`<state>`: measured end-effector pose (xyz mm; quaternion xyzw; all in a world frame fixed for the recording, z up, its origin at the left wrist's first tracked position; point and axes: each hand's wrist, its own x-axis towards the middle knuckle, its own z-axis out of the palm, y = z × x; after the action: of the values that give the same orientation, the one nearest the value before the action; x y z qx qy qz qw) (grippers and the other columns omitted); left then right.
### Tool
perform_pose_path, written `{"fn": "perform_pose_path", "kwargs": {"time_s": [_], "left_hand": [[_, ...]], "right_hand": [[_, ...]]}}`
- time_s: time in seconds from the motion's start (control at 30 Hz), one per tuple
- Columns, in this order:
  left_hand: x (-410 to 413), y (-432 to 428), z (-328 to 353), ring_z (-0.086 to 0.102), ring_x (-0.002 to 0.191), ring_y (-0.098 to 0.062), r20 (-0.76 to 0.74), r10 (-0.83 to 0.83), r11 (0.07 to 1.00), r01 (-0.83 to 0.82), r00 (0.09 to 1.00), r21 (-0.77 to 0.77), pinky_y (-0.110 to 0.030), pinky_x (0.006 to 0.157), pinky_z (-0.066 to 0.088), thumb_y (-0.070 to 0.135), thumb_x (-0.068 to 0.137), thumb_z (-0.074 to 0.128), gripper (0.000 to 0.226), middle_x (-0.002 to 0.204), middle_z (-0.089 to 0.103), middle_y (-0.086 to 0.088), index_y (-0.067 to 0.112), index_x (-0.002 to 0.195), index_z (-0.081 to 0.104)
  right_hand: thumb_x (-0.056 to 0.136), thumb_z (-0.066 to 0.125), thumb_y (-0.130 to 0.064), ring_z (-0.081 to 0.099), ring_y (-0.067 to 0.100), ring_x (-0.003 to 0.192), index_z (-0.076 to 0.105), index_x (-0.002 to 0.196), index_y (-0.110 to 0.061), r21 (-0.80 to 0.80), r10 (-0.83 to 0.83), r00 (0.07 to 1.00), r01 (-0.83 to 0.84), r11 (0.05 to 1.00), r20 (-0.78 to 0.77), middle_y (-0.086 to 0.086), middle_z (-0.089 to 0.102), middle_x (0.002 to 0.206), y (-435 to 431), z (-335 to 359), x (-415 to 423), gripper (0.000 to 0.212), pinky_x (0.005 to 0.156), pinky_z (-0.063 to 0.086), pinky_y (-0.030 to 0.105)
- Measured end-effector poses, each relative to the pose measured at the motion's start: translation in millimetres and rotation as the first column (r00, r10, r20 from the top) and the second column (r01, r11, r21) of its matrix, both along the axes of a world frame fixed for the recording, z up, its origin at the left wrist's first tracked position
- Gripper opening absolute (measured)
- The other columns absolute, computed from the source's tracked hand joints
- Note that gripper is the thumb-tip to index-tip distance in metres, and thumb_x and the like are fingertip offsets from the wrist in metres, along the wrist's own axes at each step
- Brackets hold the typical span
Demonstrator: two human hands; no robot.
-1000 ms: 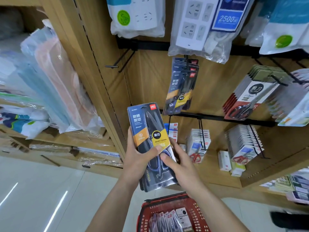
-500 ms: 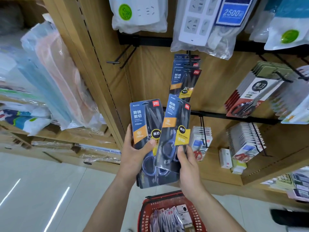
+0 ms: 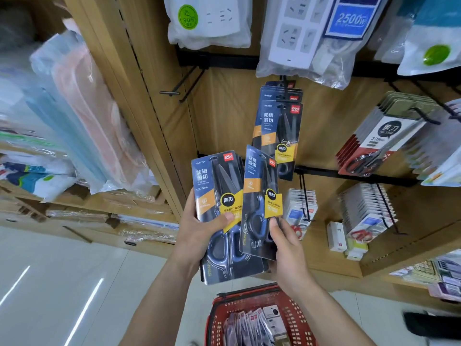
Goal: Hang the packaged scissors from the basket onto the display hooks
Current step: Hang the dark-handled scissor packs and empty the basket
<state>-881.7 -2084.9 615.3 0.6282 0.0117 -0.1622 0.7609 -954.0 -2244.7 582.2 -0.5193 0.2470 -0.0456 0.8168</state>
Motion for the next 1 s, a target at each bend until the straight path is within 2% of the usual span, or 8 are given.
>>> {"fn": "perform_pose_path", "kwargs": {"time_s": [0.13,0.27,0.37,0.5,0.6,0.8,0.9,1.0], "left_hand": [[-1,-4,6,0.078,0.094,-0.030,0.007,0.003,1.000,-0.003,1.000,-0.026,-0.044,0.073,0.064,0.004,0.071,0.084,0.066,0.110,0.080,-0.004,0.055,0.109,0.066],[-1,-3,7,0.079,0.088,-0.028,-0.008,0.021,0.998,-0.021,1.000,-0.058,-0.038,0.065,0.063,-0.005,0.082,0.077,0.065,0.107,0.080,-0.003,0.045,0.121,0.062],[0,-1,6,0.079,0.083,-0.024,-0.011,0.051,0.996,-0.052,0.999,-0.067,-0.033,0.063,0.062,-0.008,0.083,0.075,0.065,0.102,0.080,-0.001,0.036,0.129,0.061],[1,2,6,0.078,0.080,-0.019,-0.024,0.087,0.994,-0.088,0.996,-0.068,-0.028,0.062,0.061,-0.007,0.084,0.075,0.065,0.097,0.080,0.003,0.028,0.135,0.059],[2,5,7,0.079,0.085,-0.022,-0.022,0.093,0.993,-0.094,0.995,-0.074,-0.031,0.065,0.062,-0.005,0.083,0.077,0.066,0.102,0.080,0.001,0.033,0.135,0.059],[1,8,10,0.079,0.088,-0.025,0.022,0.075,0.995,-0.073,0.997,-0.065,-0.033,0.065,0.062,-0.003,0.084,0.076,0.068,0.106,0.080,0.001,0.037,0.136,0.056],[0,9,9,0.079,0.090,-0.026,0.027,0.070,0.995,-0.068,0.997,-0.071,-0.034,0.067,0.062,-0.004,0.085,0.075,0.068,0.111,0.079,-0.002,0.035,0.137,0.056],[1,8,7,0.078,0.093,-0.029,0.017,0.060,0.996,-0.059,0.998,-0.071,-0.037,0.069,0.063,-0.003,0.085,0.076,0.068,0.114,0.078,-0.004,0.035,0.137,0.057]], "right_hand": [[0.103,0.053,-0.024,0.071,0.026,0.106,0.071,0.109,-0.020,0.003,-0.007,1.000,0.007,1.000,0.016,0.001,0.078,0.108,-9,7,1,0.020,0.105,0.051,0.055],[0.095,0.068,-0.035,0.069,0.026,0.099,0.071,0.102,-0.012,-0.116,-0.024,0.996,0.034,0.993,0.085,0.009,0.075,0.106,-24,12,-1,0.024,0.104,0.049,0.057],[0.084,0.078,-0.045,0.067,0.026,0.094,0.067,0.103,-0.004,-0.200,-0.020,0.985,0.055,0.978,0.172,0.012,0.072,0.101,-38,21,-3,0.047,0.092,0.052,0.047],[0.099,0.061,-0.013,0.069,0.011,0.080,0.067,0.102,-0.012,-0.433,0.020,0.974,0.082,0.898,0.225,-0.004,0.074,0.087,-54,29,0,0.007,0.070,0.055,0.026],[0.101,0.060,-0.010,0.070,0.005,0.082,0.066,0.102,-0.018,-0.513,0.023,0.971,0.106,0.852,0.239,-0.010,0.076,0.089,-61,35,10,0.011,0.070,0.055,0.018],[0.102,0.062,-0.019,0.070,0.010,0.090,0.065,0.101,-0.025,-0.584,-0.059,0.983,0.152,0.797,0.175,-0.004,0.074,0.097,-61,32,33,0.007,0.082,0.054,0.032],[0.102,0.062,-0.022,0.070,0.011,0.090,0.065,0.103,-0.023,-0.578,-0.107,0.984,0.170,0.798,0.143,-0.001,0.074,0.101,-60,32,48,0.003,0.078,0.055,0.030],[0.100,0.065,-0.031,0.072,0.018,0.090,0.063,0.102,-0.023,-0.579,-0.201,0.975,0.219,0.786,0.095,0.002,0.074,0.103,-65,32,77,0.008,0.072,0.060,0.041]]}}
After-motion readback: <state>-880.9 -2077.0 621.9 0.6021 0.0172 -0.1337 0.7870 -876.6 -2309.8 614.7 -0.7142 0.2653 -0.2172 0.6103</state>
